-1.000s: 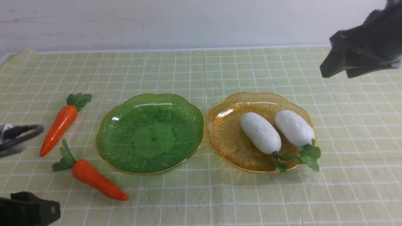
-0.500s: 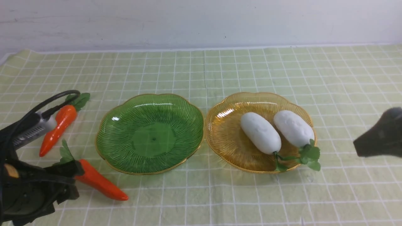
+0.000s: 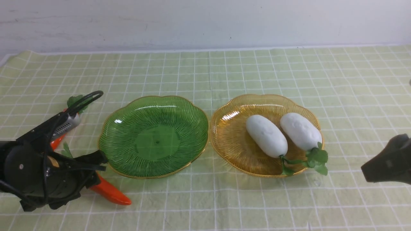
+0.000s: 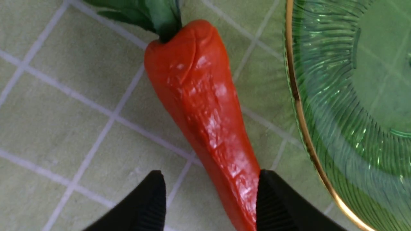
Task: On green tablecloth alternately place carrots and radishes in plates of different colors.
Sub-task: 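Pick up the carrot and put it on the nearest plate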
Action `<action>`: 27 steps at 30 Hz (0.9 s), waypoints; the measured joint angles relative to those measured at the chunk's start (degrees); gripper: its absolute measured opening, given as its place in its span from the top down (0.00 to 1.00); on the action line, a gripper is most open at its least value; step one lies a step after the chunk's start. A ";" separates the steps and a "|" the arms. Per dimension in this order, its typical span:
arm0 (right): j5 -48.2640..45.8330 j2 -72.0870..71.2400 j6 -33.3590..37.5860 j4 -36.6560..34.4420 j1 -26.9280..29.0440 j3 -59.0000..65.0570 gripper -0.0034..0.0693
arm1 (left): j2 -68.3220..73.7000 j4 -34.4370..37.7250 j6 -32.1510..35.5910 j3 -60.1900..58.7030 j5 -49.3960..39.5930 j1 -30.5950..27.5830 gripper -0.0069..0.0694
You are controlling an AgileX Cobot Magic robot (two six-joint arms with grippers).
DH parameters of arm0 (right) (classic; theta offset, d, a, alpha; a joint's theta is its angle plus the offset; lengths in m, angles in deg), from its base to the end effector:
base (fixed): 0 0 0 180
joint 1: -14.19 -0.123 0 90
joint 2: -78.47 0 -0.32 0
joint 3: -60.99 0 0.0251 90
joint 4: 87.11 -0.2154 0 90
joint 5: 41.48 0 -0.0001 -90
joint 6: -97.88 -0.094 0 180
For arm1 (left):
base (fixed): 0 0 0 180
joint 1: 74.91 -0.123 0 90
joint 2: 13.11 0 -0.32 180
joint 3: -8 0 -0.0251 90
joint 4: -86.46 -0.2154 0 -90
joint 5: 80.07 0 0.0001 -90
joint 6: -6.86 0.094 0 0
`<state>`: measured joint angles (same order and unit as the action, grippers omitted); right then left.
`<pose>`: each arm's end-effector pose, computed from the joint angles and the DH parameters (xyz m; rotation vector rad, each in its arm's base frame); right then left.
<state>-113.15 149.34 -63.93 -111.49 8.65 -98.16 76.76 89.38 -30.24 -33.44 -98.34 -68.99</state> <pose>0.1340 0.0500 0.3618 -0.4646 2.7210 0.5450 0.2238 -0.0247 0.2386 -0.7660 2.5289 -0.2992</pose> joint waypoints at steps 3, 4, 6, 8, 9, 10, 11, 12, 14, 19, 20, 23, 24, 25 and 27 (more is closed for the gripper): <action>0.00 0.00 0.00 0.00 0.00 0.00 0.63 | 1.43 0.00 0.00 0.00 1.56 0.00 0.45; 0.00 0.00 0.00 0.00 0.00 0.00 0.63 | 1.92 0.00 0.00 0.00 1.97 0.00 0.45; 0.00 0.00 0.00 -0.07 0.00 0.00 0.63 | 2.92 0.00 0.00 0.02 2.09 0.00 0.45; 0.00 0.00 0.00 -0.21 0.00 0.00 0.63 | 3.80 0.00 0.00 0.07 2.09 0.00 0.45; 0.00 0.00 0.00 -0.21 0.00 0.00 0.63 | 4.03 0.00 0.00 0.06 2.09 0.00 0.45; 0.00 0.00 0.00 -0.21 0.00 0.00 0.63 | 4.10 0.00 0.00 0.06 2.09 0.00 0.45; 0.00 0.00 0.00 -0.32 0.00 0.00 0.63 | 4.64 0.00 0.00 0.06 2.16 0.00 0.45; 0.00 0.00 0.00 -0.38 0.00 0.00 0.63 | 5.07 0.00 0.00 0.06 2.23 0.00 0.45; 0.00 0.00 0.00 -0.38 0.00 0.00 0.63 | 5.45 0.00 0.00 0.06 3.30 0.00 0.45; 0.00 0.00 0.00 -0.38 0.00 0.00 0.63 | 6.62 0.11 0.00 0.24 6.15 0.00 0.45; 0.00 0.00 0.05 -0.38 0.00 0.00 0.63 | 6.79 0.11 0.00 0.26 6.56 0.00 0.45; 0.00 0.00 0.05 -0.38 0.00 0.00 0.63 | 7.60 0.17 0.00 0.43 8.31 0.00 0.45; 0.00 0.00 0.05 -0.38 0.00 0.00 0.63 | 7.68 0.17 0.00 0.50 8.32 0.00 0.45; 0.00 0.00 0.05 -0.38 0.00 0.00 0.63 | 7.99 0.17 0.00 0.59 8.81 0.00 0.45; 0.00 0.00 0.05 -0.38 0.00 0.00 0.63 | 8.51 0.17 0.00 0.63 9.56 0.00 0.45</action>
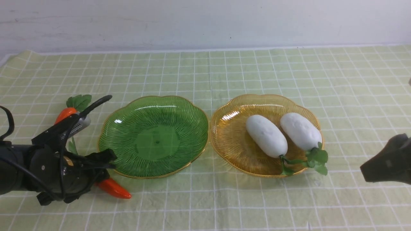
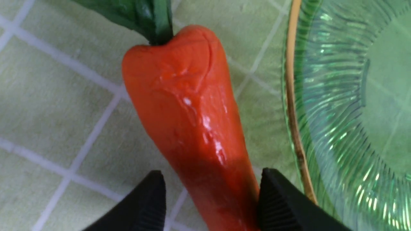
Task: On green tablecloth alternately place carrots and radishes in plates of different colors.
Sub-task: 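Pick up the carrot and put it on the nearest plate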
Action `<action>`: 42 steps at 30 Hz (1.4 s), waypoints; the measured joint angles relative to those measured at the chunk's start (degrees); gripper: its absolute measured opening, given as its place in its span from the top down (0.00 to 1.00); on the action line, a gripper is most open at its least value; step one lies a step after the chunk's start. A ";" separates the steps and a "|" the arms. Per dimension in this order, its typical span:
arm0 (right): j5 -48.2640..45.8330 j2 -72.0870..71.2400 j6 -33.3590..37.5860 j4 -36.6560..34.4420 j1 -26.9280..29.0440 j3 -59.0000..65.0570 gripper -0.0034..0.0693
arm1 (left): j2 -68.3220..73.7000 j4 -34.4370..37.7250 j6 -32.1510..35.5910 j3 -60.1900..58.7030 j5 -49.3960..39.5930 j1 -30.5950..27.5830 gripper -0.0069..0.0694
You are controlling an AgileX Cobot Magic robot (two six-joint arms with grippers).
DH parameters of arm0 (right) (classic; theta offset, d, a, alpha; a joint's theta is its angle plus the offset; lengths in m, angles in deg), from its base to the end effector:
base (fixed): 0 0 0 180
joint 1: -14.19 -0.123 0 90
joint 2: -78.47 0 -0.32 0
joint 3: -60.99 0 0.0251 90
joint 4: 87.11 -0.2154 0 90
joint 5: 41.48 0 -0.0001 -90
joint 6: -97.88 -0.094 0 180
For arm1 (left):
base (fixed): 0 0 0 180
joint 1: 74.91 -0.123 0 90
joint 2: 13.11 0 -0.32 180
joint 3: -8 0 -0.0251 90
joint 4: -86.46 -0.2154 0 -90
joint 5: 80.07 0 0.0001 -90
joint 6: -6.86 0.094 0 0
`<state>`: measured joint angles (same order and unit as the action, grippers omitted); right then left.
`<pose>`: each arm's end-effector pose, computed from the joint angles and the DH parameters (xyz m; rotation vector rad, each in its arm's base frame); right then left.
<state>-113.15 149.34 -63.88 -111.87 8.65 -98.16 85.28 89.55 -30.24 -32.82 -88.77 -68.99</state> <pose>0.1340 0.0506 0.3620 -0.4637 2.7187 0.5538 0.2548 -0.0272 0.2132 -0.7660 2.4978 -0.3040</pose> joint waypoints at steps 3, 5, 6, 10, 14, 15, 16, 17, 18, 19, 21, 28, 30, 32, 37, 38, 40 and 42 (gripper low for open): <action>0.00 0.00 0.00 0.00 0.00 0.00 0.63 | 0.28 0.00 0.00 0.02 0.12 0.00 0.45; 0.00 0.00 0.00 0.00 0.00 0.00 0.63 | 0.59 0.00 0.00 0.02 -1.00 0.00 0.47; 0.00 0.00 0.00 0.00 0.00 0.00 0.63 | 0.80 0.00 0.00 -0.04 -1.87 0.00 0.49; 0.00 0.00 0.00 0.00 0.00 0.00 0.63 | 0.72 -0.83 0.11 -0.04 -3.77 0.00 0.62; 0.00 0.00 0.00 -0.04 0.00 0.00 0.63 | -0.75 -4.18 0.30 0.03 -7.94 0.00 0.64; 0.00 0.00 0.00 -0.04 0.00 0.00 0.63 | -1.54 -5.31 0.30 0.03 -9.68 0.00 0.64; 0.00 0.00 0.00 -0.04 0.00 0.00 0.63 | -1.91 -5.76 0.30 0.03 -10.46 0.00 0.64; 0.00 0.00 0.00 -0.04 0.00 0.00 0.63 | -2.53 -6.48 0.30 0.17 -11.67 0.00 0.64; 0.00 0.00 0.16 -0.04 0.00 0.00 0.63 | -4.62 -8.32 0.30 0.86 -15.31 0.00 0.64; 0.00 0.00 0.21 -0.04 0.00 0.00 0.63 | -6.21 -9.55 0.30 1.67 -17.77 0.00 0.64; 0.00 0.00 0.38 -0.04 0.00 0.00 0.63 | -10.34 -12.71 0.82 4.75 -24.08 0.00 0.64; 3.61 0.00 1.24 -0.20 0.00 0.00 0.63 | -15.46 -11.87 13.69 19.66 -37.46 0.00 0.64; 4.79 0.00 1.26 -0.24 0.00 0.00 0.63 | -13.37 -4.97 21.24 23.69 -38.01 0.00 0.64; 5.38 0.00 1.32 -0.24 0.00 0.00 0.63 | -10.36 2.82 30.54 26.56 -38.07 0.00 0.64; 6.04 0.00 1.32 -0.31 0.00 0.00 0.63 | -2.90 14.78 44.62 30.23 -38.00 0.58 0.64; 6.09 0.00 1.32 -0.34 0.00 0.00 0.63 | -1.41 16.41 47.18 30.84 -37.85 0.74 0.64; 6.17 0.00 1.32 -0.38 0.00 0.00 0.63 | 1.57 19.22 49.97 31.98 -37.54 1.17 0.64; 6.28 0.00 1.32 -0.45 0.00 0.00 0.63 | 4.34 21.36 51.28 33.02 -37.21 1.46 0.62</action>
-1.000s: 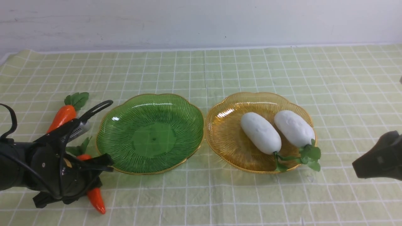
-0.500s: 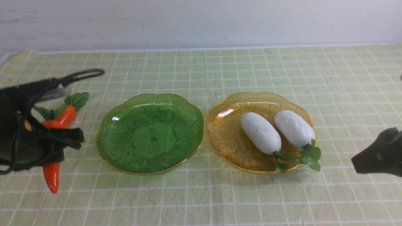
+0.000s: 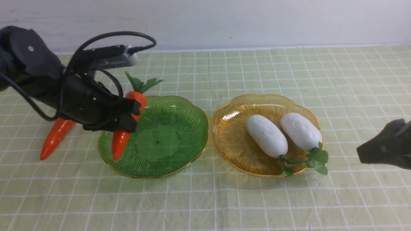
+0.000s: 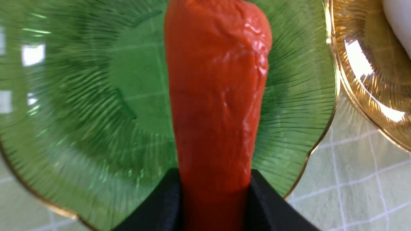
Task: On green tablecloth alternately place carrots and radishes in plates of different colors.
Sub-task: 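Pick up the carrot and put it on the nearest plate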
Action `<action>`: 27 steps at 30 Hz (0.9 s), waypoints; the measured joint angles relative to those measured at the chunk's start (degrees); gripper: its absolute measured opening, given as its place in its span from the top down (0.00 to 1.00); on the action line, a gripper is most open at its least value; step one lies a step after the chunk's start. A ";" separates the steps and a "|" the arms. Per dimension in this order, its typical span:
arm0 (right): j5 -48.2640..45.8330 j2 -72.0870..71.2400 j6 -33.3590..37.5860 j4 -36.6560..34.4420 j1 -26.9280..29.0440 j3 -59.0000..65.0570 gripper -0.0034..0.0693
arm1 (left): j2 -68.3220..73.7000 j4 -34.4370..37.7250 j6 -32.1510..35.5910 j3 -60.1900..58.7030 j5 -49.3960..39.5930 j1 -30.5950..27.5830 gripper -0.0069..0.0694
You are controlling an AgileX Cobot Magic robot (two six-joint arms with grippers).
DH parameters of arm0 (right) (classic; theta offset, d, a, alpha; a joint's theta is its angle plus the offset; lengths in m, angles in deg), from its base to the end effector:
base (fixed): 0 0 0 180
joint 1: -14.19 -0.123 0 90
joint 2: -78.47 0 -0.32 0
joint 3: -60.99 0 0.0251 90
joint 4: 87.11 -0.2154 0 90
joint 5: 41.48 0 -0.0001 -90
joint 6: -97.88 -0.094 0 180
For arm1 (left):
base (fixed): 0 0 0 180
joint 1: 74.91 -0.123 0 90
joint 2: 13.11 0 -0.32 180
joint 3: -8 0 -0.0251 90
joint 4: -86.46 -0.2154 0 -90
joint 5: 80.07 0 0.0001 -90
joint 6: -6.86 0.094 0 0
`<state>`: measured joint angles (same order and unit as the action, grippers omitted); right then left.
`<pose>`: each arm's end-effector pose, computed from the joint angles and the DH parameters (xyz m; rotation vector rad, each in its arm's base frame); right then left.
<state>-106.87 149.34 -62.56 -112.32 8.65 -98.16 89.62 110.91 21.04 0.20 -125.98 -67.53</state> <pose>0.1437 0.0505 0.3655 -0.4411 2.6146 0.5185 0.3144 -0.0689 0.3026 0.1884 2.6724 -0.4639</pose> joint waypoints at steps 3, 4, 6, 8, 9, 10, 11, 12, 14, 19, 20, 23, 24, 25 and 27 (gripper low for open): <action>0.00 0.00 0.05 0.00 0.00 0.00 0.63 | 2.89 1.36 1.57 1.19 0.34 0.22 0.59; 0.07 0.00 0.05 0.00 0.00 0.00 0.63 | 4.86 1.86 2.65 2.16 0.62 0.27 0.54; 0.07 0.00 0.11 0.00 0.00 0.00 0.63 | 6.66 1.99 3.40 3.16 0.89 0.26 0.46; 0.11 0.00 0.17 0.00 0.00 0.00 0.63 | 8.00 1.99 3.94 4.11 1.13 0.26 0.37; 0.11 0.00 0.17 0.00 0.00 0.00 0.63 | 8.24 1.99 4.11 4.48 1.40 0.20 0.31; 0.11 0.00 0.17 0.00 0.00 0.00 0.63 | 8.39 1.99 4.36 5.08 1.52 0.00 0.23; 0.11 0.00 0.17 0.00 0.00 0.00 0.63 | 8.39 1.99 4.43 5.18 1.52 -0.08 0.22; 0.11 0.00 0.17 0.00 0.00 0.00 0.63 | 8.39 1.91 4.50 6.10 1.52 -0.58 0.16; 0.11 0.00 0.23 0.00 0.00 0.00 0.63 | 8.39 0.61 4.50 7.76 1.52 -1.86 0.10; 0.11 0.00 0.38 0.00 0.00 0.00 0.63 | 8.39 -6.77 0.68 9.68 1.52 -7.25 0.09; 0.11 0.00 0.38 0.00 0.00 0.00 0.63 | 8.60 -9.24 -1.25 9.75 1.52 -9.28 0.09; 0.11 0.00 0.38 0.00 0.00 0.00 0.63 | 9.60 -13.20 -5.41 9.79 1.90 -12.63 0.11; 0.11 0.00 0.38 0.00 0.00 0.00 0.63 | 10.60 -14.69 -7.37 9.79 2.58 -14.37 0.12; 0.11 0.00 0.38 0.00 0.00 0.00 0.63 | 10.90 -15.01 -7.88 9.79 2.84 -14.83 0.12; 0.11 0.00 0.38 0.00 0.00 0.00 0.63 | 13.26 -16.05 -10.12 9.79 4.96 -17.41 0.15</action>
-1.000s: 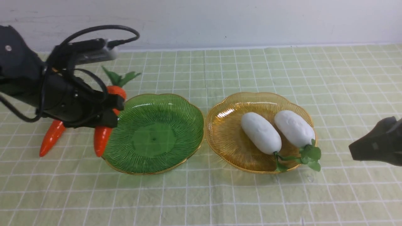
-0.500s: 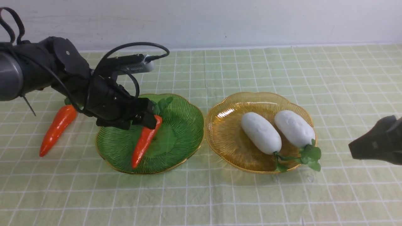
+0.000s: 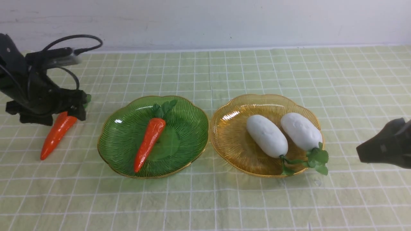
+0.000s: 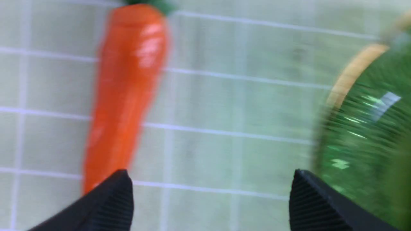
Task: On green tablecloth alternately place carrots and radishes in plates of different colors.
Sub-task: 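Pick up the carrot and put it on the nearest plate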
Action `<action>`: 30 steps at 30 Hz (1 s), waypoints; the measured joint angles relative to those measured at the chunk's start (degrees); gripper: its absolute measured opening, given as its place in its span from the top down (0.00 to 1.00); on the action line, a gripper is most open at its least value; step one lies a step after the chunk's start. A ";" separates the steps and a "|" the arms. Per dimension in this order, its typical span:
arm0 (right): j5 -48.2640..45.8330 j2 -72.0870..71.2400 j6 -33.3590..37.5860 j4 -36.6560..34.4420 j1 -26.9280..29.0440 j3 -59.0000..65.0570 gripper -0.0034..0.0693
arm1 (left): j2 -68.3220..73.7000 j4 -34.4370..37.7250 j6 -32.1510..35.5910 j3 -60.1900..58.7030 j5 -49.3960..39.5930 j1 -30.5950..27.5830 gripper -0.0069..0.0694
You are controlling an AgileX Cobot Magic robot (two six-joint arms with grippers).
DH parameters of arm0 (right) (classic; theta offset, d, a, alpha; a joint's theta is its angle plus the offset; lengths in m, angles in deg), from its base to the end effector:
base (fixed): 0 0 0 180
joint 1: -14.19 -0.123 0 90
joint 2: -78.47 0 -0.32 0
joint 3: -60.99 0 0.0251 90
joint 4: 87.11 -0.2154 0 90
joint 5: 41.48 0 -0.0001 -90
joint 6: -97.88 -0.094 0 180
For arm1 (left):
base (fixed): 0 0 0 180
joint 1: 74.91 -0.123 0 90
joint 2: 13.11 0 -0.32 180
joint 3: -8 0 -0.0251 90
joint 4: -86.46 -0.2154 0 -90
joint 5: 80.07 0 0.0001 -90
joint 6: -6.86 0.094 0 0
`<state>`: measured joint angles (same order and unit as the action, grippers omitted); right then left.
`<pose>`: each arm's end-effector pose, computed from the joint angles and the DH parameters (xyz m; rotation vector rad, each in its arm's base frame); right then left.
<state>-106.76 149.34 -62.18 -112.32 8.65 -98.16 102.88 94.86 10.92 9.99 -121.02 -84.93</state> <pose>0.1439 0.0505 0.3655 -0.4487 2.6107 0.5156 0.3829 0.0585 0.2614 -0.2601 2.6801 -0.0881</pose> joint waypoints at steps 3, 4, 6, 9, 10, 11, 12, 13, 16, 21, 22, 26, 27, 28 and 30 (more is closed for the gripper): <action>0.16 0.00 0.00 0.00 0.00 0.00 0.63 | 1.91 0.00 -1.02 0.00 2.75 -1.20 0.17; 0.31 0.00 0.00 0.00 0.00 0.00 0.63 | 2.80 0.00 -1.30 0.00 4.10 -1.51 0.18; 0.96 0.00 0.00 0.00 0.00 0.00 0.63 | 4.56 0.00 -1.46 0.00 6.35 -1.82 0.19; 1.59 0.00 0.00 0.00 0.00 0.00 0.63 | 6.67 -0.13 -1.48 0.00 7.78 -1.94 0.24; 1.74 0.00 0.00 0.00 0.00 0.00 0.63 | 7.28 -0.13 -1.48 0.00 8.33 -1.94 0.27; 1.73 0.00 0.00 0.00 0.00 0.00 0.63 | 7.47 -0.19 -1.48 0.00 8.34 -1.94 0.28; 1.81 0.00 0.00 0.00 0.00 0.00 0.63 | 7.69 -0.30 -1.54 0.00 8.56 -1.94 0.30; 1.81 0.00 0.00 0.00 0.00 0.00 0.63 | 8.23 -1.04 -1.73 0.00 8.68 -1.94 0.36; 2.08 0.00 0.00 0.00 0.00 0.00 0.63 | 8.68 -3.00 -2.28 0.00 8.32 -1.94 0.58; 2.38 0.00 0.00 0.00 0.00 0.00 0.63 | 6.92 -5.28 -2.34 0.00 4.90 -1.94 0.65; 2.42 0.00 0.00 0.00 0.00 0.00 0.63 | 5.68 -5.85 -2.34 0.00 3.78 -1.94 0.65; 2.66 0.00 0.00 0.00 0.00 0.00 0.63 | -1.42 -5.56 -3.53 0.00 -0.81 -1.85 0.65; 2.66 0.00 0.00 0.00 0.00 0.00 0.63 | -5.00 -3.81 -4.06 0.00 -4.33 -1.50 0.65; 2.66 0.00 0.00 0.00 0.00 0.00 0.63 | -7.27 -2.21 -4.06 0.00 -6.47 -0.83 0.65; 2.66 0.00 0.23 0.00 0.00 0.00 0.63 | -9.66 0.37 -3.53 -0.05 -8.82 1.09 0.65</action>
<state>-104.10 149.34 -61.95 -112.32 8.65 -98.16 93.22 95.23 7.39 9.94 -129.84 -83.84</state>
